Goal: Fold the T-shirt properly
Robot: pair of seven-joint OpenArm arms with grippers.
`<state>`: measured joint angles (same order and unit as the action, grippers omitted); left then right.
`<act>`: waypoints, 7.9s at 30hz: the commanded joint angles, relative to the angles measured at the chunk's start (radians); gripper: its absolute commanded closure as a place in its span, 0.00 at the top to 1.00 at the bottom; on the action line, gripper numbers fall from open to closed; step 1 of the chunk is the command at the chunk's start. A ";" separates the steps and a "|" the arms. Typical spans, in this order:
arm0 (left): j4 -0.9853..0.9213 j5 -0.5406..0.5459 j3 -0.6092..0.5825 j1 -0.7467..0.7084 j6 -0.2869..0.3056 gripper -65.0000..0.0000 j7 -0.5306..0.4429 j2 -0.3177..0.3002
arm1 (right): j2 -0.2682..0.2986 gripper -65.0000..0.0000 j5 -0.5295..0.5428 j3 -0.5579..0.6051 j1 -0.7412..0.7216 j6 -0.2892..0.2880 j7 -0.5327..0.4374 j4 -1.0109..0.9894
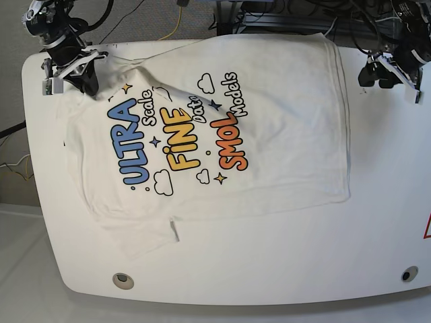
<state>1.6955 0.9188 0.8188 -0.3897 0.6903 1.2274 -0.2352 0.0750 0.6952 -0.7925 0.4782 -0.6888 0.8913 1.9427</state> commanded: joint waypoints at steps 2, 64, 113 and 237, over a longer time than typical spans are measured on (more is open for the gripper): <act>0.070 0.098 0.046 -0.007 -0.002 0.60 0.005 0.010 | 0.018 0.00 0.011 -0.008 0.001 -0.004 -0.025 0.017; -0.113 0.161 -0.054 -0.107 -0.261 0.60 -0.024 0.176 | 0.039 0.00 0.008 -0.012 -0.008 -0.004 -0.025 0.014; -0.111 0.147 -0.155 -0.041 -0.274 0.05 -0.022 0.175 | 0.039 0.00 0.014 -0.015 -0.009 -0.004 -0.025 0.014; -0.058 -0.128 -0.138 0.383 -0.283 0.05 -0.028 0.086 | 0.038 0.00 -0.223 0.064 -0.407 -0.004 -0.019 -0.141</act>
<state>1.6554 0.7982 0.6796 -0.0174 0.4057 1.2209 -0.1379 0.0971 0.4522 -0.7254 0.0872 -0.6888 0.8978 1.8019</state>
